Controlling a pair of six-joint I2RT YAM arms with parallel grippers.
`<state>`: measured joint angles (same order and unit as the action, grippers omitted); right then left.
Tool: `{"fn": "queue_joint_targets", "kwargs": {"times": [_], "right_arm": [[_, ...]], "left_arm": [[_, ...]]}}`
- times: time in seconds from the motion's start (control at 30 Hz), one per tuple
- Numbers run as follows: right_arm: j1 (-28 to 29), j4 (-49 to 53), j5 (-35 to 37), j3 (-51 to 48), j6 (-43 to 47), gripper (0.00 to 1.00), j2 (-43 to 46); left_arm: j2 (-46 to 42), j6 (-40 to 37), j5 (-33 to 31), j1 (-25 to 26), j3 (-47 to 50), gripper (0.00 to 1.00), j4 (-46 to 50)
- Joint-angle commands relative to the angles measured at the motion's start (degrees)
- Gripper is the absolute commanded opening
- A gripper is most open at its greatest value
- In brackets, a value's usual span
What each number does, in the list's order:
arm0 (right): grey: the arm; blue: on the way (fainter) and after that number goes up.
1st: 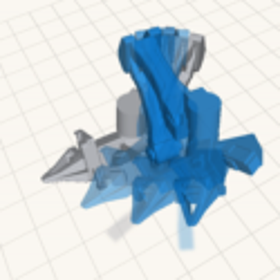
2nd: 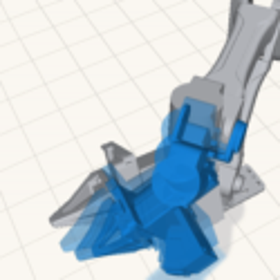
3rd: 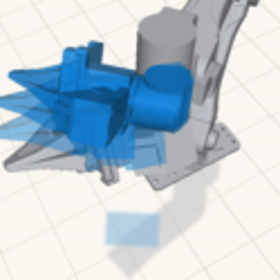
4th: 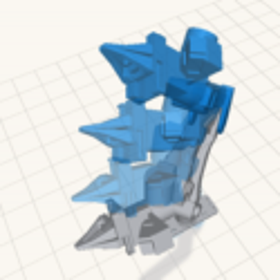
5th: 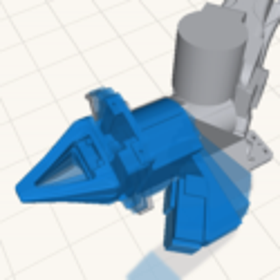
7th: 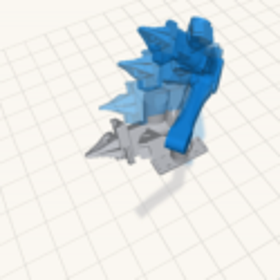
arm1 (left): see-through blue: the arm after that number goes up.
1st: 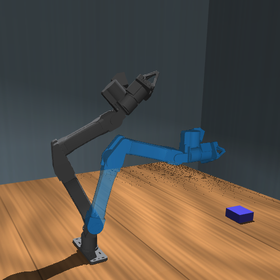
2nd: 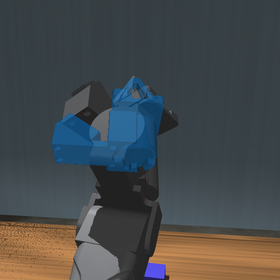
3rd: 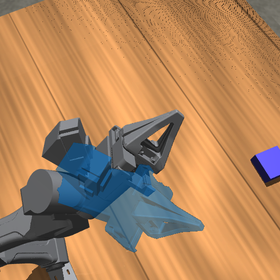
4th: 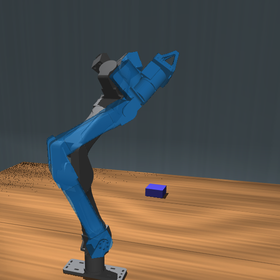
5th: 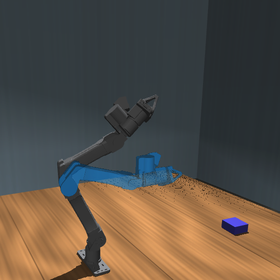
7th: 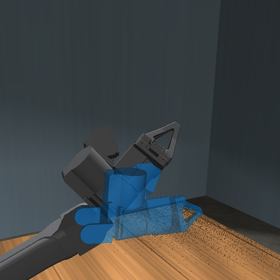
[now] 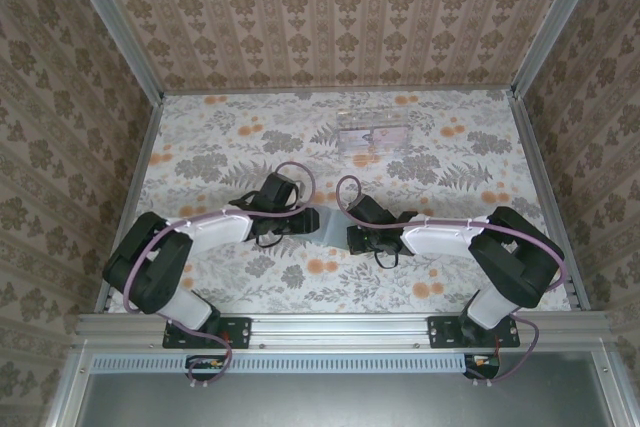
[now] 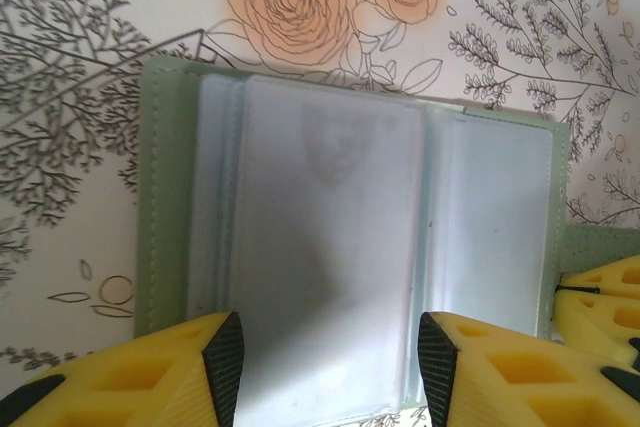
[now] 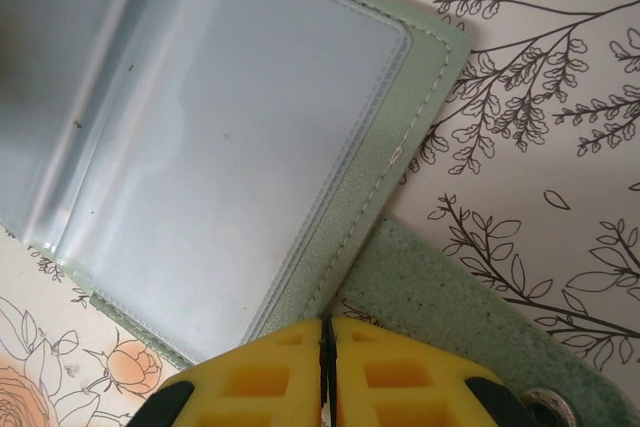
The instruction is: Take the credit cards out of the card holder
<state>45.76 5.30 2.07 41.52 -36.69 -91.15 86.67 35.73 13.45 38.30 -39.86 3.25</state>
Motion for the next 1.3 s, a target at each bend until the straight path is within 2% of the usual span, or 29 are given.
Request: {"fn": "queue_joint_targets", "kwargs": {"times": [0.0,0.33,0.63,0.87,1.07,1.27], "right_arm": [[0.0,-0.5,-1.4,0.5,-1.3,0.13,-1.0],[0.0,-0.6,-1.5,0.5,-1.4,0.13,-1.2],[0.0,-0.7,-1.6,0.6,-1.5,0.13,-1.4],[0.0,-0.6,-1.5,0.4,-1.4,0.13,-1.2],[0.0,-0.7,-1.5,0.3,-1.5,0.13,-1.2],[0.0,-0.8,-1.5,0.0,-1.5,0.13,-1.2]], "left_arm": [[-1.8,-0.9,-2.3,-0.1,-0.3,0.52,1.7],[2.3,-0.3,0.8,0.0,-0.1,0.52,-0.4],[4.4,0.9,4.0,2.8,-0.3,0.52,-3.4],[4.5,3.2,9.2,3.4,0.6,0.59,-8.5],[4.5,3.5,10.4,3.7,0.2,0.67,-9.2],[4.3,4.7,12.1,3.6,0.8,0.7,-11.2]]}}
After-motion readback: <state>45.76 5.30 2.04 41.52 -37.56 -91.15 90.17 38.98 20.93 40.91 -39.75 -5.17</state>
